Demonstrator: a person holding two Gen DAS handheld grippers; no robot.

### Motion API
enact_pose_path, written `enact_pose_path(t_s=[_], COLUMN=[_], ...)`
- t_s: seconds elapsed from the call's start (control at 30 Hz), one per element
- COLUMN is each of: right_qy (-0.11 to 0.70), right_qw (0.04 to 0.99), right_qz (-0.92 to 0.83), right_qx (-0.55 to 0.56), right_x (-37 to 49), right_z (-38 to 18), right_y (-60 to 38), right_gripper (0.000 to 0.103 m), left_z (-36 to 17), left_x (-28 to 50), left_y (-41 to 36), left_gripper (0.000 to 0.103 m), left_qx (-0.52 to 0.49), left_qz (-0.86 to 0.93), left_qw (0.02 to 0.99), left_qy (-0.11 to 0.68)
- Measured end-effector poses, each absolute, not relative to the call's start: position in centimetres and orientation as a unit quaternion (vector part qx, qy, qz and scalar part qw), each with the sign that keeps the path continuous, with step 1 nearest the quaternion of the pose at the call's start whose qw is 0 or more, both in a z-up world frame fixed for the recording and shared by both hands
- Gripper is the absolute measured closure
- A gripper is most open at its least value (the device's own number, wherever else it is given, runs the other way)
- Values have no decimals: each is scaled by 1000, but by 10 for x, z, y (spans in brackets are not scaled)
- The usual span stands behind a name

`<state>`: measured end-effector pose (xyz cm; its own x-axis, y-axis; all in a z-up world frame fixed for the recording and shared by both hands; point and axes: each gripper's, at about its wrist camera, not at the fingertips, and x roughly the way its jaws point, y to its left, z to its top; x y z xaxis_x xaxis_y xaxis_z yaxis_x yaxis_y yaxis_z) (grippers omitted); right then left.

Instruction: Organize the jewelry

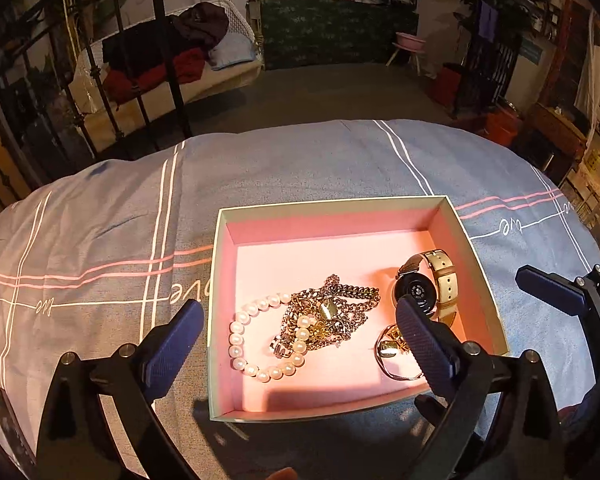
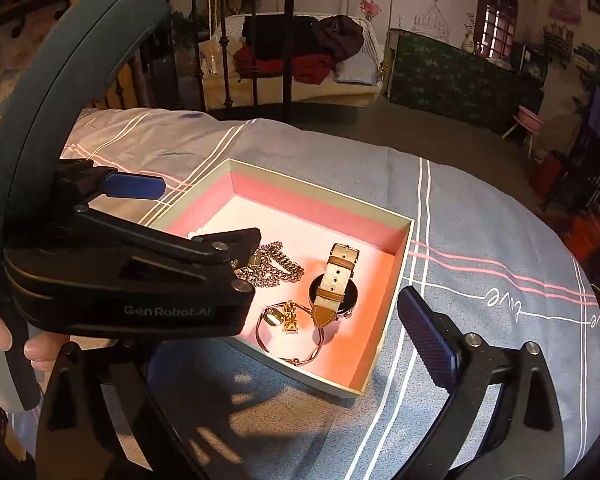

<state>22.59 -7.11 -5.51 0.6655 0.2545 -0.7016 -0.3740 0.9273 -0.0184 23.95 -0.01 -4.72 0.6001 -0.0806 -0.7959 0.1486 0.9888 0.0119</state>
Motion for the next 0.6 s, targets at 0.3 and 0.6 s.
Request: enact_pose_path(t_s=[0.3, 0.6], right_qy=[303, 233], right_qw=[940, 965], right_qz=[146, 112], right_qx=[-68, -36], right_x=[161, 72], right_z=[-33, -10], right_y=[-81, -97], right_gripper=[6, 6], left_z=[-9, 22], left_x=[172, 76], left_y=[6, 8], left_gripper=[8, 7], left_qx=[25, 3], left_qz=[-70, -96], left_qw=[923, 939], left_qy=[377, 331])
